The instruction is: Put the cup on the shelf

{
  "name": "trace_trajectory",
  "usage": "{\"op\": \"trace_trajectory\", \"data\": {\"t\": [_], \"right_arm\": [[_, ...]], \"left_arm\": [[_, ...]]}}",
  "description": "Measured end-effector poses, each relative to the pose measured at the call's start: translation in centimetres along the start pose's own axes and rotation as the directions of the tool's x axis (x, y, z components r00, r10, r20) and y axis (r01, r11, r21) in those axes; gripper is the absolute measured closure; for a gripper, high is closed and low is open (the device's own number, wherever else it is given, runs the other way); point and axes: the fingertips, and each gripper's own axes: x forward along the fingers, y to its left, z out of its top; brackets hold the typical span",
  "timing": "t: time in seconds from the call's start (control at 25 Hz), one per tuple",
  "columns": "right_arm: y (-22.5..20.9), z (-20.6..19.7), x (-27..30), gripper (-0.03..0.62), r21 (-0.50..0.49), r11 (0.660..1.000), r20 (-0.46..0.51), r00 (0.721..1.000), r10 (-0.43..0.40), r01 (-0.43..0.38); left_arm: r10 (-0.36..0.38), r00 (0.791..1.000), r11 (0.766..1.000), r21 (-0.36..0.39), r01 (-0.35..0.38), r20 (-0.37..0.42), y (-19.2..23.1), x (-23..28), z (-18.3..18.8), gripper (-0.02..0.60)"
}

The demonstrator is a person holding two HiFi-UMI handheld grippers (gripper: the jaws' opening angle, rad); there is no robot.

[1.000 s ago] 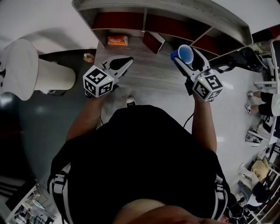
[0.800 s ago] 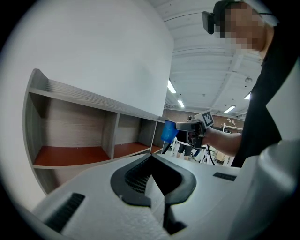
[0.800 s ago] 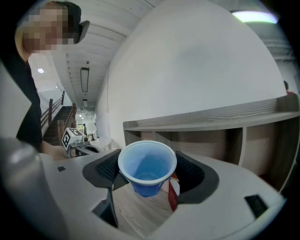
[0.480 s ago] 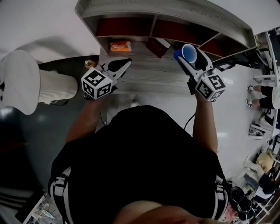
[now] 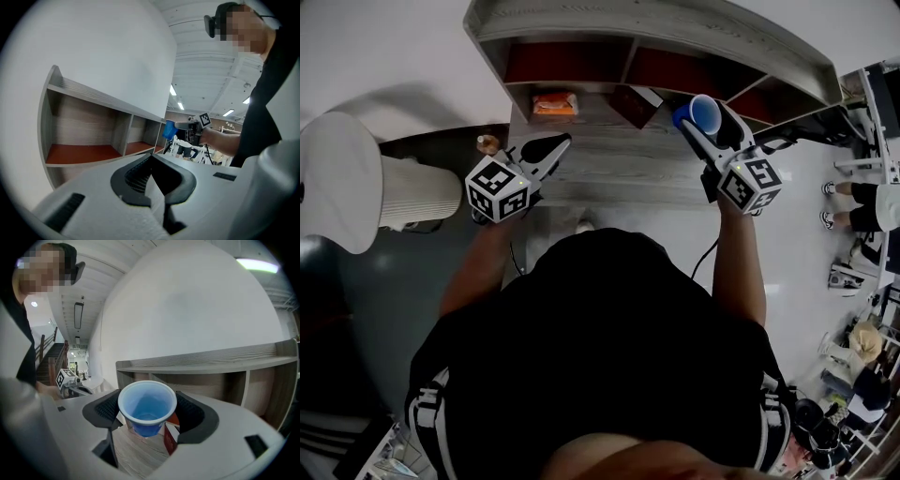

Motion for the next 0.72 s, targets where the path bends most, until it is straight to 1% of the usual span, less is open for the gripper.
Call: {"op": "trace_trajectory", "data": {"t": [0.2, 0.4, 0.72], "right_arm": [[-0.1, 0.1, 0.1, 0.227, 0.021, 1.0, 0.011, 1.0, 0.017, -0.017], [-0.5, 0.3, 0.6, 0.227, 0.013, 0.999, 0.018, 0.999, 0.039, -0.04], [-2.3, 0.5, 0.6, 0.227, 0.025, 0.996, 0.036, 0.996, 0.086, -0.086]], "left_arm": [[0.031, 1.0, 1.0, -0.002, -0.031, 0.002, 0.2, -0.9, 0.1, 0.565], [0.051, 0.999, 0.999, -0.006, -0.051, -0.005, -0.2, -0.7, -0.2, 0.565], [0.096, 0.995, 0.995, -0.001, -0.096, 0.018, -1.1, 0.7, 1.6, 0.565]]}}
